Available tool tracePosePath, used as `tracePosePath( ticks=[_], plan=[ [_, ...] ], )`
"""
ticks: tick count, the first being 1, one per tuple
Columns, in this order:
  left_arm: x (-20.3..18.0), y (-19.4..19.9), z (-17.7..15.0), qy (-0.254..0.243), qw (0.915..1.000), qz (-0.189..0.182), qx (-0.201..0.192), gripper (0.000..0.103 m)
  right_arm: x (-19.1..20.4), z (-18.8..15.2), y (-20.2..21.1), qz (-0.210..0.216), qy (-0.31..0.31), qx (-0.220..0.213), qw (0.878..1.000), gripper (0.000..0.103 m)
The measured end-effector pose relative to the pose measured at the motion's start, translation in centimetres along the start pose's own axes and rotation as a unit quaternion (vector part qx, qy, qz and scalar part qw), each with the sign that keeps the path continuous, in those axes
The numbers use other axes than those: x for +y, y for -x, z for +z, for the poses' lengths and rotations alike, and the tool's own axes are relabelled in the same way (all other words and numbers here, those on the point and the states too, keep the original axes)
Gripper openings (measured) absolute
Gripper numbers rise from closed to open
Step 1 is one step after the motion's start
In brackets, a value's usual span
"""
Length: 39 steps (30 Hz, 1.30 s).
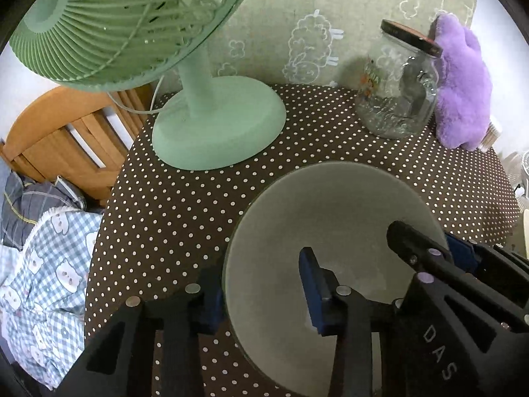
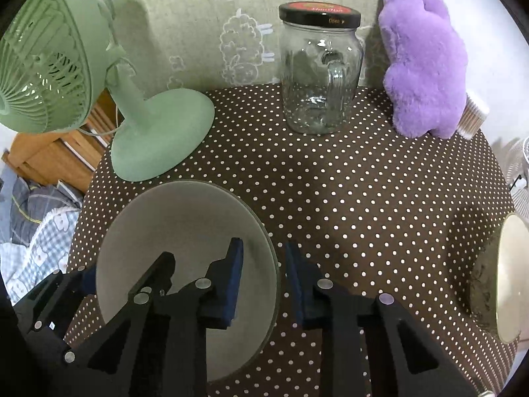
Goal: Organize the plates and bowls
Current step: 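Move the right gripper to the grey bowl by the green fan and grasp its rim, then lift the second grey bowl with the right gripper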
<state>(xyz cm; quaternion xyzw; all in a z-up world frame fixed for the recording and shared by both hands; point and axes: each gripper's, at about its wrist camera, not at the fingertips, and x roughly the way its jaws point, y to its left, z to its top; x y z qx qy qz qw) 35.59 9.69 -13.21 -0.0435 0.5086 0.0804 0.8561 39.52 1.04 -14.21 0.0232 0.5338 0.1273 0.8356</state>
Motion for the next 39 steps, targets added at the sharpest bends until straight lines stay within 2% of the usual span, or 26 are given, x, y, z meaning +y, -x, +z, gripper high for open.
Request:
tracePosePath(
  ticks=[10, 18, 39],
  plan=[
    [0.4, -0.1, -0.1, 0.011, 0.9999, -0.006, 0.01, 0.035, 0.3, 0.1, -0.1, -0.001, 0.002, 0.01, 1.0, 0.022],
    [0.3, 1.5, -1.2, 0.012, 0.9999, -0.008, 0.01, 0.035, 0.2, -0.8, 1.3, 0.001, 0.002, 0.012, 1.0, 0.022],
    [-2.0, 6.6, -6.3, -0.001, 0.9995, -0.024, 0.02, 0.035, -1.9, -6.1, 6.9, -0.008, -0.021, 0.018, 1.0, 0.022]
  ],
)
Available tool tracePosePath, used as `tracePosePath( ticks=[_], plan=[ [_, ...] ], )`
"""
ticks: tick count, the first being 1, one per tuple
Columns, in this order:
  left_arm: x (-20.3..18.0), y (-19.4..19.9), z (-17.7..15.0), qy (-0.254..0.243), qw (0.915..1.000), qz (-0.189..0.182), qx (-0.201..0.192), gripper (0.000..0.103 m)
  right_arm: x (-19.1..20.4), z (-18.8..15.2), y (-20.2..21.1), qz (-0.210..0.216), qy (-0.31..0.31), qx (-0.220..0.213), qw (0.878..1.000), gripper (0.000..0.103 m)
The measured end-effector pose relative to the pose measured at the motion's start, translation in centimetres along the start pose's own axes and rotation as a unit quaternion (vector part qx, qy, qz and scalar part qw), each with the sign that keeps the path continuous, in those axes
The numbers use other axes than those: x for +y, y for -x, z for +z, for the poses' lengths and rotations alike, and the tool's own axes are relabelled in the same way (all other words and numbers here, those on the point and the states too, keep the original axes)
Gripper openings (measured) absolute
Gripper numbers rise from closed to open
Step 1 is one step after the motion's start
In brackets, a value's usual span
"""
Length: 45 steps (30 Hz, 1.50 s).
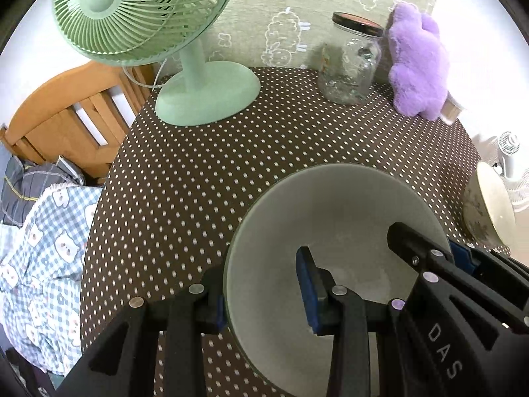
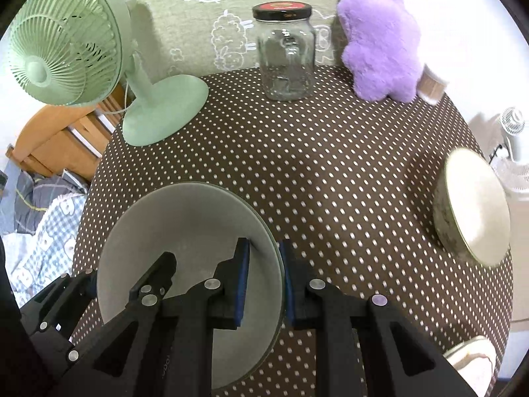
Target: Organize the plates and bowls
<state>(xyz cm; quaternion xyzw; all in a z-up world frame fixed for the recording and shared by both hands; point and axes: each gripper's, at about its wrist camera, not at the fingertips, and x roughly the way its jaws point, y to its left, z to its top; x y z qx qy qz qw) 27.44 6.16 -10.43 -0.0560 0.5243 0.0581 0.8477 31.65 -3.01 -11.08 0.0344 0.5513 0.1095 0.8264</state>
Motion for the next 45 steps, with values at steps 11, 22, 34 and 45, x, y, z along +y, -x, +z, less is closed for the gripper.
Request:
tracePosePath(
  ticks=[11, 22, 34, 45],
  plan=[
    [-1.5, 4.3, -2.3, 0.0, 0.9999, -0.001, -0.01, 0.035, -1.2, -2.3, 4.6, 0.002, -0.006, -0.008, 1.0, 0.022],
    [-2.7, 8.4, -3.7, -0.004, 0.9996, -0.005, -0.028, 0.035, -2.2, -4.7, 9.1, 0.002, -0.012, -0.026, 1.0, 0.022],
    [-3.4, 11.5, -6.6, -0.003, 0.9993, -0.014, -0.034, 0.035, -3.1, -7.8, 12.8, 0.003, -0.009, -0.033, 0.999, 0.022],
    [-4.4, 12.2, -9.8, -0.018, 0.9992, -0.027, -0.025, 0.035, -4.3, -11.4, 14.5, -0.005, -0.012, -0.029, 0.999, 0.022]
  ],
)
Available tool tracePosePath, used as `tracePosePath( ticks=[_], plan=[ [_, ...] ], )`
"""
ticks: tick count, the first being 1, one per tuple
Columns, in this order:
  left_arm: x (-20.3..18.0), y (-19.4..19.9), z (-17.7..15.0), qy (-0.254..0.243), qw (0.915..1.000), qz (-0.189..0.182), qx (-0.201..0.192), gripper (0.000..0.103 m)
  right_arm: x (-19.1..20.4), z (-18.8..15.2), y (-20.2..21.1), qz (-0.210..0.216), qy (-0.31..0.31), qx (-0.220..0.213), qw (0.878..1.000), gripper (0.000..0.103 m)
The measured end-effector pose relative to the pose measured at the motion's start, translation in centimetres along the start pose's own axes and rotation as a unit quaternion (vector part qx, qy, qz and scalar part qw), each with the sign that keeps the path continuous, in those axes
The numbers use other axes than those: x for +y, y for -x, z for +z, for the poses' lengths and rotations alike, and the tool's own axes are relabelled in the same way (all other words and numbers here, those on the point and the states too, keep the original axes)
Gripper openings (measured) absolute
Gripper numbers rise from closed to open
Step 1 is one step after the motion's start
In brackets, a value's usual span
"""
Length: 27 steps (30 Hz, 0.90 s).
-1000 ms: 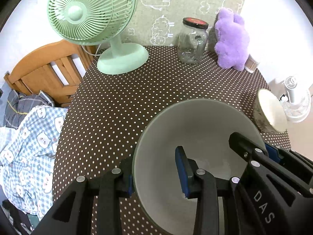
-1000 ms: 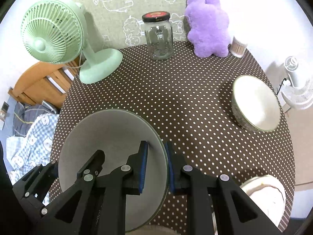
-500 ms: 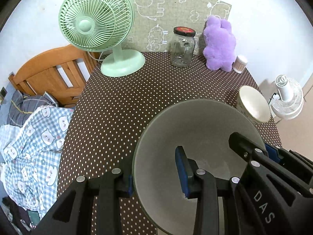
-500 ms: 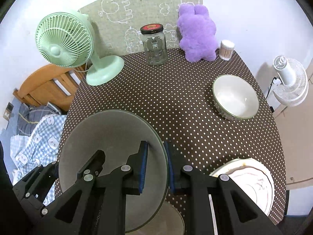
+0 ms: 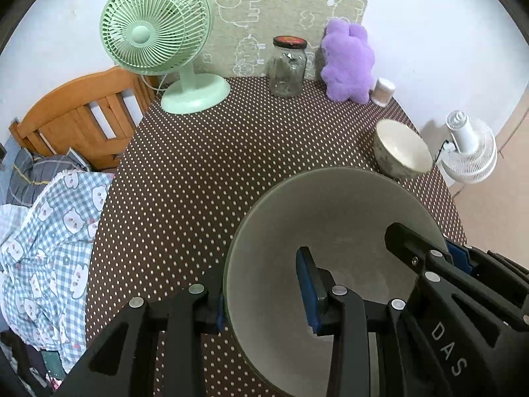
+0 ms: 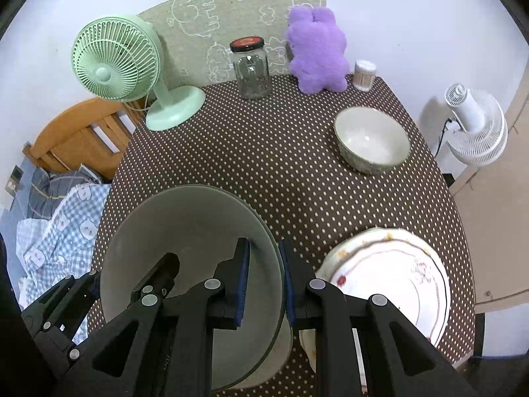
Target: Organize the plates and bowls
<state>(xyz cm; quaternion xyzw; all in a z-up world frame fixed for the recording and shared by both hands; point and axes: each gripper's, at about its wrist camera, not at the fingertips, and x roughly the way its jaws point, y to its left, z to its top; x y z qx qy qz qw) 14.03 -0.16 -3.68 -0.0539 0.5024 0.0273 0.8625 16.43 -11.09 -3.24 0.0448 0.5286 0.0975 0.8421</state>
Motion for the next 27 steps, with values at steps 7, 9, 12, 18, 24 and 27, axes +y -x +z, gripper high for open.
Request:
tracePosePath(
  ticks=[7, 9, 12, 18, 24, 27],
  plan=[
    [-0.4, -0.9, -2.0, -0.011, 0.9995, -0.01, 0.028, 0.035, -0.9, -2.2, -0.7, -0.006, -0.01, 0.022, 1.0, 0.022],
    [-0.5, -1.2, -2.4, -0.014, 0.9992, -0.013, 0.034, 0.035, -1.1, -2.6, -0.9, -0.008, -0.014, 0.028, 0.999, 0.022],
    [-0.9, -1.4, -3.2, -0.016, 0.999, -0.01, 0.042, 0.034, -1.4, -3.4, -1.2, -0.01, -0.018, 0.037, 0.999, 0.022],
    [-1.1, -2.4, -4.4, -0.02, 0.9978, -0.008, 0.063, 0.034, -1.7, -4.8, -2.3, -0.012, -0.02, 0.057, 0.998, 0.022],
    [-1.5, -2.9, -5.2, -0.025, 0.9973, -0.004, 0.068, 0.034, -1.6, -5.7, -3.3, -0.017, -0.021, 0.067, 0.997, 0.022],
    [-1.8, -3.1, -5.1, -0.03, 0.9974, -0.002, 0.066, 0.034, -1.5, -5.7, -3.5, -0.018, -0.024, 0.065, 0.997, 0.022]
  ],
)
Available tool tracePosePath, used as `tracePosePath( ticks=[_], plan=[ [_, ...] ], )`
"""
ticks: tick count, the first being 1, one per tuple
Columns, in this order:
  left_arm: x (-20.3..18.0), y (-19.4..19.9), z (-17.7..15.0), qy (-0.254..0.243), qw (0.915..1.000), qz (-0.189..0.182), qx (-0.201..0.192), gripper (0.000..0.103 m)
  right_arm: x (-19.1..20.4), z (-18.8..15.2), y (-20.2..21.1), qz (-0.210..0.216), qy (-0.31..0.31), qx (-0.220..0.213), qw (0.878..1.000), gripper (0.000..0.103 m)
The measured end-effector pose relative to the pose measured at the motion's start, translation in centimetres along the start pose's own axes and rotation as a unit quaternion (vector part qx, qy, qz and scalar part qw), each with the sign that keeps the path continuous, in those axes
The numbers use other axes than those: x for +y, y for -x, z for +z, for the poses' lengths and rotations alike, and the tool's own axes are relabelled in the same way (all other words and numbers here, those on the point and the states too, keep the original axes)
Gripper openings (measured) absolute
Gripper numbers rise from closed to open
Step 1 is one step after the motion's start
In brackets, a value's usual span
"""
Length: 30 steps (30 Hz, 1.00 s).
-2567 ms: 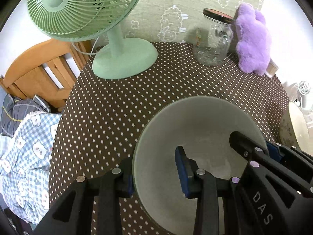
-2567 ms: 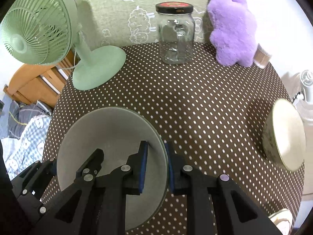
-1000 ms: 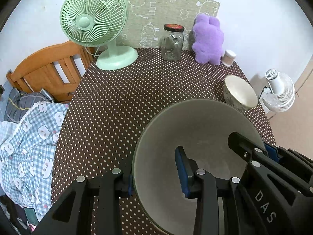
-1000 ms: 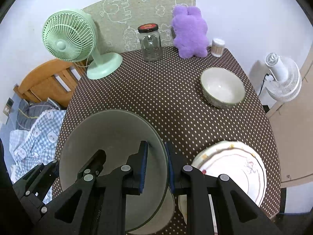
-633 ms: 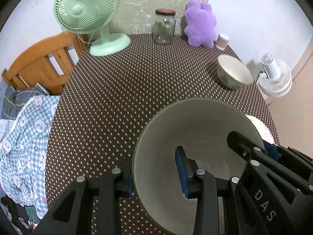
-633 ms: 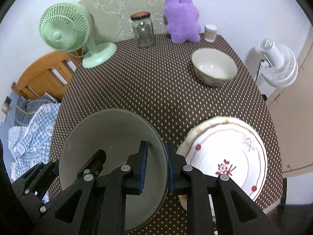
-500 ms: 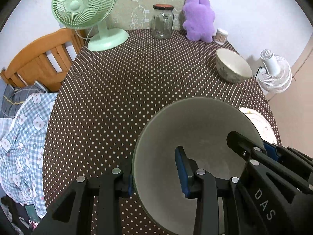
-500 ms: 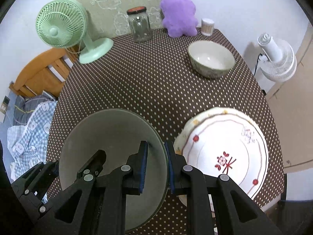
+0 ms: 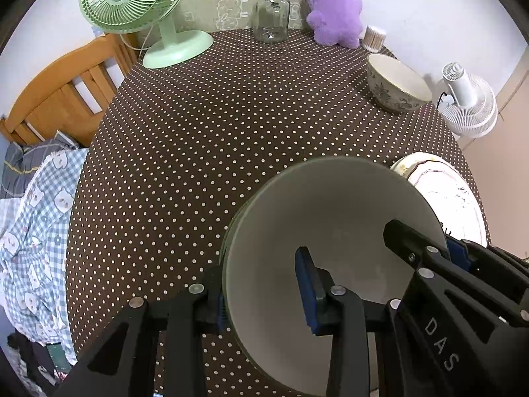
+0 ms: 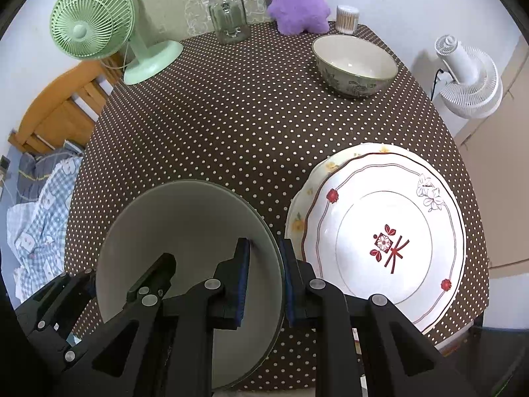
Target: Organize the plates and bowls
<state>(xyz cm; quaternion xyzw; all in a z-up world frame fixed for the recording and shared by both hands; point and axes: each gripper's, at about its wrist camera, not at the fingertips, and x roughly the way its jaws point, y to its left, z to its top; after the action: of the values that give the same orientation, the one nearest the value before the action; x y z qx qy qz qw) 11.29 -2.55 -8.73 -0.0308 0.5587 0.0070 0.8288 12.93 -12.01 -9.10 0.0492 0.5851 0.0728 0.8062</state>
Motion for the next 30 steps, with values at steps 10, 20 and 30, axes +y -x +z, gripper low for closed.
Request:
tracePosePath(
  ticks=[10, 20, 30],
  plan=[
    [0.01, -0.13, 0.31, -0.009, 0.9999, -0.002, -0.006, 0.034, 0.01, -0.01, -0.29, -0.007, -0.009, -0.005, 1.0, 0.022],
    [-0.16, -0.41, 0.4, -0.015, 0.9998, -0.016, -0.002, 0.033, -0.34, -0.21, 0.2, -0.018, -0.009, -0.01, 1.0, 0.022],
    [0.14, -0.12, 0.28, -0.01, 0.9999, -0.003, 0.001, 0.034, -0.22, -0.15, 0.25, -0.016, -0.012, -0.014, 1.0, 0.019]
  ],
)
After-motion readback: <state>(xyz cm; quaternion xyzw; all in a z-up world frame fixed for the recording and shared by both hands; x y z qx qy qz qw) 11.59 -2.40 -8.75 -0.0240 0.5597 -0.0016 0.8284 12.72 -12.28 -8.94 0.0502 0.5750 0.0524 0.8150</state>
